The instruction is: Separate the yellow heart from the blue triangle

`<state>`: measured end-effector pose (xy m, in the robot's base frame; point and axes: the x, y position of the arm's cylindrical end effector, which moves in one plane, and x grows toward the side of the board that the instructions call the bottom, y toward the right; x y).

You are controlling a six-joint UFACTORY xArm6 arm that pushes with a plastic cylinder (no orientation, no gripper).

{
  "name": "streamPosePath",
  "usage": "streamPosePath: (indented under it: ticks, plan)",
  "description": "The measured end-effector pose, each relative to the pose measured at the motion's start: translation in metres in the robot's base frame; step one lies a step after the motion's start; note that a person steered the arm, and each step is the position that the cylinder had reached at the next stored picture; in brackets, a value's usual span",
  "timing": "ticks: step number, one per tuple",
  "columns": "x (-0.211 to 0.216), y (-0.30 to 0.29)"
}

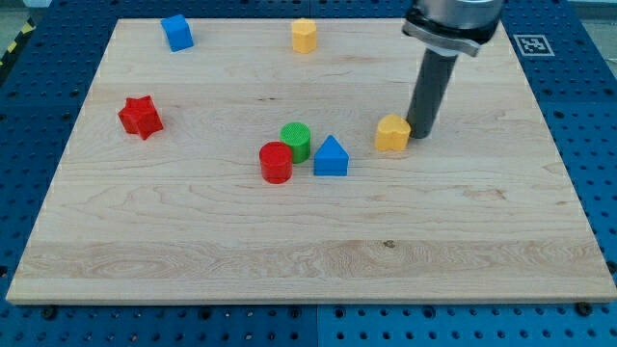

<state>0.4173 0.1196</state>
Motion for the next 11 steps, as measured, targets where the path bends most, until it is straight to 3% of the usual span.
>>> streamPosePath:
  ticks: [2,3,5,10,11]
  plan:
    - [-0.01,-0.074]
    - [-0.017,-0.067]
    - [0.037,-0.03]
    - [0.054,-0.042]
    - [0.044,-0.07]
